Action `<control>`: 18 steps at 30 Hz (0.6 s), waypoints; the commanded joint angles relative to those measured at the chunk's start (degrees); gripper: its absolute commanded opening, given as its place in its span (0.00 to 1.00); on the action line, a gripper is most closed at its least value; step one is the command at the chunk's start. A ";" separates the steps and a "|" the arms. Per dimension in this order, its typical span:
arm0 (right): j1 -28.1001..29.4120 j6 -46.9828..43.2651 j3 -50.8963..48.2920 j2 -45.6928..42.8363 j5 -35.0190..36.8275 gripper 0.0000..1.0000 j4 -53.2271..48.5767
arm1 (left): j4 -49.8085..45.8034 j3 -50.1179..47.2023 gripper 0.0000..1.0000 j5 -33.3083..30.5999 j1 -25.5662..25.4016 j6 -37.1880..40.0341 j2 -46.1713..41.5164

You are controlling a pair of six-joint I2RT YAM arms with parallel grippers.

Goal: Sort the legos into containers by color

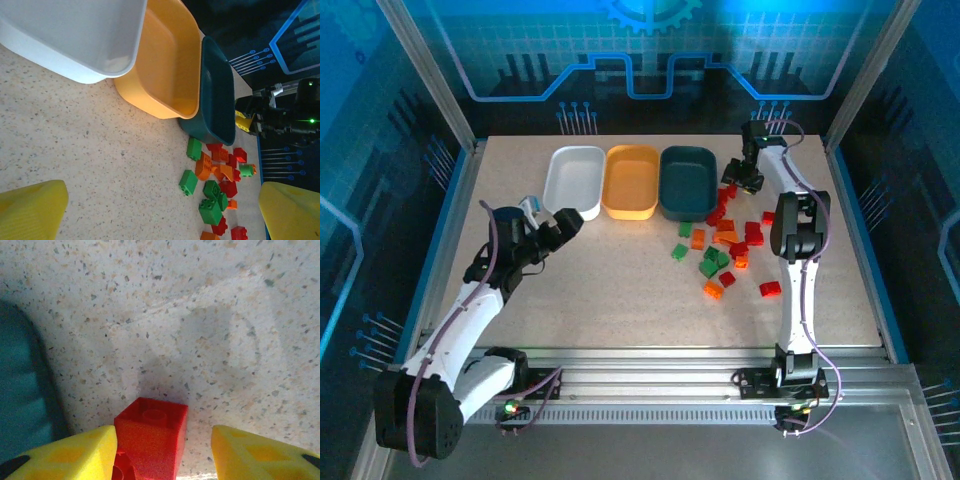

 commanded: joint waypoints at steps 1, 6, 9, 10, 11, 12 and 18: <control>-0.55 0.56 -0.17 1.24 1.50 0.50 -2.19 | 2.16 0.85 0.99 1.50 -1.13 -1.40 0.72; -0.96 0.38 -1.66 1.05 1.28 0.45 -1.89 | 3.15 1.63 0.99 2.17 -1.72 -1.40 2.45; -0.88 0.03 -3.39 0.20 0.20 0.53 -0.59 | 4.23 1.92 0.99 2.63 -2.13 -1.82 3.43; -0.87 0.03 -3.61 -0.20 -0.06 0.53 -0.52 | 4.57 1.88 0.99 2.69 -2.28 -1.99 3.77; -0.81 -0.01 -4.16 -0.85 -0.08 0.53 -0.22 | 5.06 2.01 0.99 2.69 -2.57 -2.29 4.08; -0.86 0.02 -4.80 -1.62 -0.10 0.53 0.22 | 5.53 2.01 0.99 2.72 -2.89 -2.53 4.60; -1.14 0.34 -9.14 -7.15 0.51 0.55 3.16 | 7.61 3.62 0.99 2.59 -6.11 -2.91 8.20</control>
